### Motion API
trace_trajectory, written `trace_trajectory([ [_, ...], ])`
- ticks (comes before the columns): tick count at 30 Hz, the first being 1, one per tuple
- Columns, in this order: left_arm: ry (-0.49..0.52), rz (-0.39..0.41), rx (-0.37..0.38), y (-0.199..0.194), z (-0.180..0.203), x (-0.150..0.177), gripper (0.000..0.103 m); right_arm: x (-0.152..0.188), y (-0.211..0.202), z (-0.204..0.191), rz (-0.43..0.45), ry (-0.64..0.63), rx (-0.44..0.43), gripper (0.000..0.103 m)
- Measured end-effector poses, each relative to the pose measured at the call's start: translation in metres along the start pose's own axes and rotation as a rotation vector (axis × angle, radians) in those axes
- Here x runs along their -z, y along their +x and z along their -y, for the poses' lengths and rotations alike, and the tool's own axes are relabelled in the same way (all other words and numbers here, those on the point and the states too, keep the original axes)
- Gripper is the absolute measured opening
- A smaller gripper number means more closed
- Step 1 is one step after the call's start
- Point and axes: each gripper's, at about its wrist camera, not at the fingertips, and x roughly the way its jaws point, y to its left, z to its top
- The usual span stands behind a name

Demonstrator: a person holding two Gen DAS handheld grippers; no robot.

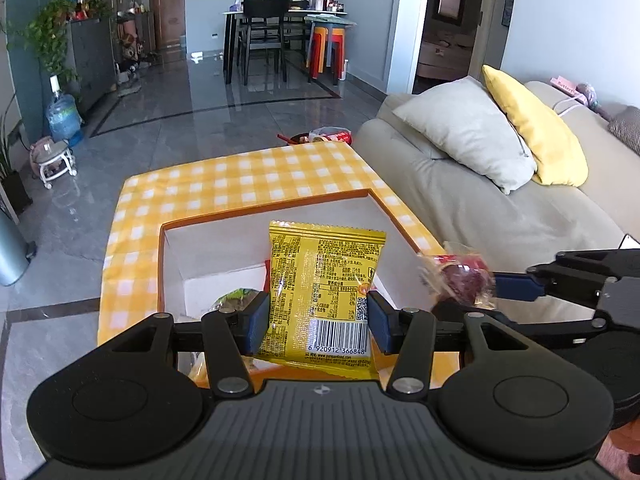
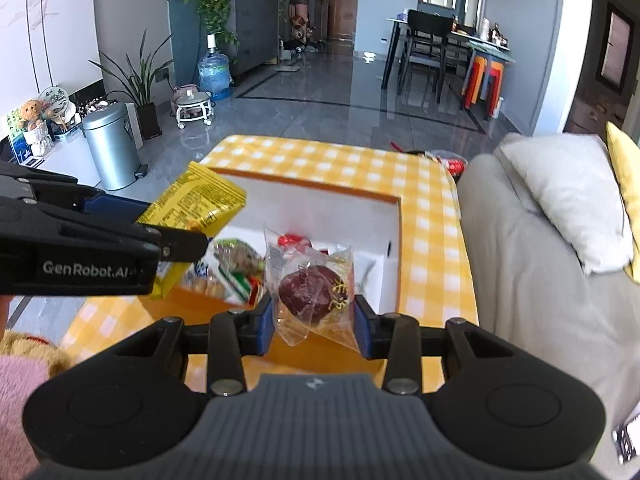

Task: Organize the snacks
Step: 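Lift both snacks and carry them over the open box, then open the left tool to drop the yellow packet while the right tool releases the candy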

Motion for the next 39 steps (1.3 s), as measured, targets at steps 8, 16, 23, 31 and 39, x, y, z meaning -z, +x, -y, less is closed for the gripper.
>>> trace_trajectory([
  [8,0.005,-0.074,0.002,0.036,-0.016,-0.016,0.058,-0.032,0.045,0.000,-0.033,-0.031,-0.004,0.037],
  [16,-0.003,-0.187,-0.056,0.087,-0.038,-0.019,0.058,-0.039,0.107,-0.006,-0.109,-0.153,0.028,0.037],
  [23,0.038,-0.281,-0.068,0.123,-0.042,-0.015,0.058,-0.032,0.151,-0.007,-0.174,-0.266,0.053,0.037],
  [31,0.050,-0.354,-0.072,0.153,-0.043,-0.009,0.058,-0.023,0.181,-0.008,-0.223,-0.327,0.067,0.038],
  [39,0.120,-0.372,-0.116,0.164,-0.036,-0.009,0.058,-0.015,0.198,-0.011,-0.266,-0.363,0.067,0.039],
])
